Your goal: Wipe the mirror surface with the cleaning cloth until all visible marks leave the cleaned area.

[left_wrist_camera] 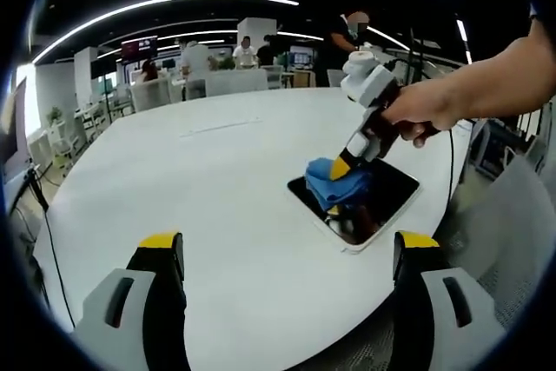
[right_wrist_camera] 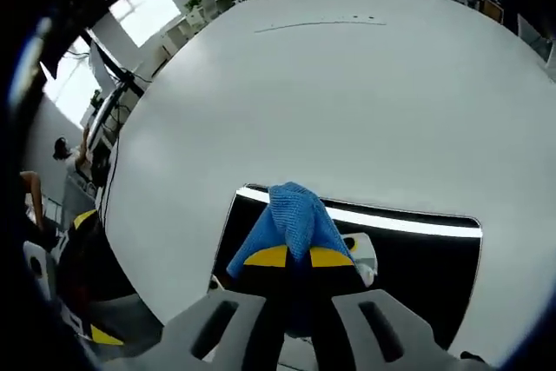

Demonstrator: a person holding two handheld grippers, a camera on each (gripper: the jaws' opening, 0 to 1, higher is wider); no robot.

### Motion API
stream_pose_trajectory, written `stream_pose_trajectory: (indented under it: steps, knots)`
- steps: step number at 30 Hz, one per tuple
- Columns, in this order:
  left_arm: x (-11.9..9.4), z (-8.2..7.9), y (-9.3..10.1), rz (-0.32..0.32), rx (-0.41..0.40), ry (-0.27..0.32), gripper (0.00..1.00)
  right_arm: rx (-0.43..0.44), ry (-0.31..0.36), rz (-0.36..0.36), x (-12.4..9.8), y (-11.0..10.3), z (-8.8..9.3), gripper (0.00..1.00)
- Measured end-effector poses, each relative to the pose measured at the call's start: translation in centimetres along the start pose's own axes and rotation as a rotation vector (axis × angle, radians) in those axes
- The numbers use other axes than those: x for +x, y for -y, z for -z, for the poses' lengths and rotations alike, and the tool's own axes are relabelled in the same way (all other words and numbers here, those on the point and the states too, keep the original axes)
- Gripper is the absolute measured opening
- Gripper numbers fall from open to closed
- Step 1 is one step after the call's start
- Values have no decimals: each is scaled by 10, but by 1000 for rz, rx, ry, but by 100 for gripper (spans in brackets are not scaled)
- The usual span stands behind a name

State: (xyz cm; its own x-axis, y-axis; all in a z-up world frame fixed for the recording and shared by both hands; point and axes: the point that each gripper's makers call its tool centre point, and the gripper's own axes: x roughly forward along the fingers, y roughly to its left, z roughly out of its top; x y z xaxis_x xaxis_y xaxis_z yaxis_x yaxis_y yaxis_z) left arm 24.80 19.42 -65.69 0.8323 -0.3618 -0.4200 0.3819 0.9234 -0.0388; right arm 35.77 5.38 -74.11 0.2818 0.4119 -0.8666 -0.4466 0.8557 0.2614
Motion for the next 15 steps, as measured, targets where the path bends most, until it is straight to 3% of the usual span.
stream_pose_trajectory:
  steps: [15]
  knots:
    - [2,5,2,15,26,-31,99,28,-10,-23,-21,-21,32,1]
